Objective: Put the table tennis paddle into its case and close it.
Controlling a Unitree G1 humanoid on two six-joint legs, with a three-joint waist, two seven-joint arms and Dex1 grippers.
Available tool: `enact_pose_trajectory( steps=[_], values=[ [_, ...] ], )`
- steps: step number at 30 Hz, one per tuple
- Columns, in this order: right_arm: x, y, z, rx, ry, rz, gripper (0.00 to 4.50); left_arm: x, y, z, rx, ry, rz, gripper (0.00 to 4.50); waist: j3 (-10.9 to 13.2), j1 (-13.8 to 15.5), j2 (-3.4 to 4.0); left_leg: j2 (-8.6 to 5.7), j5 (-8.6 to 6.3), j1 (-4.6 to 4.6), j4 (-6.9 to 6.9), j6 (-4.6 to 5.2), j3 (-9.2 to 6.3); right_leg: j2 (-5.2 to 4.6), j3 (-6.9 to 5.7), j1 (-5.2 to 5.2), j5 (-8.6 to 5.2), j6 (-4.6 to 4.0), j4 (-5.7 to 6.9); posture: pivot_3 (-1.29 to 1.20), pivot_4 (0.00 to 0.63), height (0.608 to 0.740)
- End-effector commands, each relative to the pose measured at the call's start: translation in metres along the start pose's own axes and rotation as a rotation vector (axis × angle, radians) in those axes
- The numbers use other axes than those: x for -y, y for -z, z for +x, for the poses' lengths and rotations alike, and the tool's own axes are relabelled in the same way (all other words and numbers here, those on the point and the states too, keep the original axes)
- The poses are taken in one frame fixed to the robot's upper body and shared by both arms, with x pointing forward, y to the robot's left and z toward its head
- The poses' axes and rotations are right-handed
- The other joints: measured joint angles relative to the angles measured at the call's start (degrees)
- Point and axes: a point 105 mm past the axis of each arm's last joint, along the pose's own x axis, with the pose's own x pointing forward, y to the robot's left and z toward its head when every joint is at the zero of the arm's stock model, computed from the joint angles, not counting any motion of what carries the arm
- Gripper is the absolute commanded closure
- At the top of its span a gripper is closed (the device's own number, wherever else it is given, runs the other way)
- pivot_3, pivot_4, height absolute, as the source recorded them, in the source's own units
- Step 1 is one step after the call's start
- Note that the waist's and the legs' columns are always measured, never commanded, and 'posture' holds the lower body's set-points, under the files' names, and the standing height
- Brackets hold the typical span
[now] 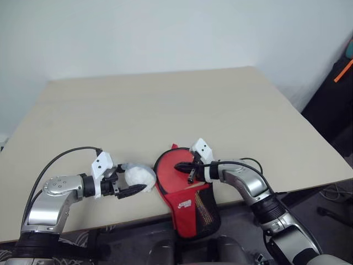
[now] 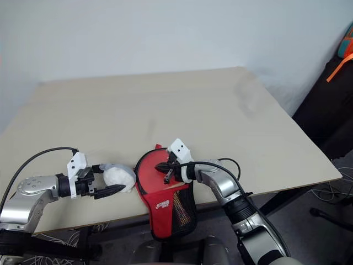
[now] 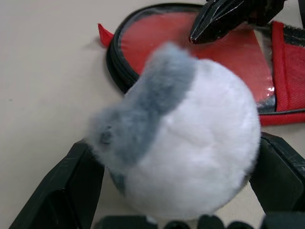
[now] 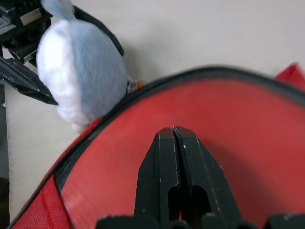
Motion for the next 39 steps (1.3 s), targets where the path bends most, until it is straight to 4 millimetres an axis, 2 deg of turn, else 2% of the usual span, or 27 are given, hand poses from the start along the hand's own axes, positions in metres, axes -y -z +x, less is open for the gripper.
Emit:
enact_pose_trajectory(
  steps=[1, 10, 17, 22, 26, 33, 39],
  values=[
    [0.001, -0.009, 0.004, 0.054, 0.007, -0.024, 4.48, -0.003, -0.004, 0.002, -0.002, -0.004, 0.027, 0.00, -0.03, -0.01, -0.03, 0.00, 0.01, 0.02, 0.00, -0.02, 0.00, 0.01, 0.01, 0.00, 0.00, 0.00, 0.02, 0.00, 0.000, 0.706],
    [0.003, 0.004, 0.013, 0.020, 0.031, 0.000, 4.48, -0.005, 0.000, 0.003, -0.028, 0.006, 0.029, 0.00, -0.48, 0.00, -0.36, 0.07, 0.02, 0.03, 0.01, -0.06, 0.05, 0.02, 0.05, -0.08, 0.00, -0.01, 0.15, 0.00, 0.000, 0.706],
    [0.002, 0.013, 0.014, -0.031, 0.036, -0.032, 4.48, -0.015, -0.003, 0.000, -0.049, -0.008, 0.042, 0.00, -0.95, 0.02, -0.58, 0.06, 0.00, 0.06, 0.12, -0.13, 0.12, -0.03, 0.14, -0.20, -0.08, -0.10, 0.56, 0.00, 0.000, 0.706],
    [0.002, 0.013, 0.016, -0.032, 0.036, -0.037, 4.48, -0.027, -0.007, -0.002, -0.055, -0.034, 0.061, 0.00, -1.02, 0.03, -0.66, 0.09, -0.02, 0.05, 0.24, -0.16, 0.10, -0.02, 0.13, -0.22, -0.09, -0.12, 0.68, 0.00, 0.000, 0.706],
    [0.002, 0.013, 0.017, -0.032, 0.037, -0.036, 4.48, -0.045, -0.009, -0.004, -0.071, -0.091, 0.073, 0.00, -1.10, 0.05, -0.69, 0.11, -0.02, 0.06, 0.28, -0.16, 0.09, 0.00, 0.13, -0.21, -0.09, -0.13, 0.72, 0.00, 0.000, 0.706],
    [0.002, 0.013, 0.018, -0.037, 0.043, -0.039, 4.50, -0.066, -0.022, 0.001, -0.062, -0.149, 0.090, 2.20, -1.22, 0.01, -0.68, 0.09, -0.02, 0.05, 0.33, -0.17, 0.09, 0.04, 0.12, -0.20, -0.09, -0.13, 0.76, 0.00, 0.000, 0.706],
    [0.003, 0.013, 0.017, -0.037, 0.045, -0.039, 4.50, -0.071, -0.023, 0.008, -0.073, -0.151, 0.091, 4.18, -1.31, 0.01, -0.69, 0.01, -0.02, 0.06, 0.36, -0.18, 0.10, 0.05, 0.13, -0.20, -0.09, -0.13, 0.77, 0.00, 0.000, 0.706]
  ],
)
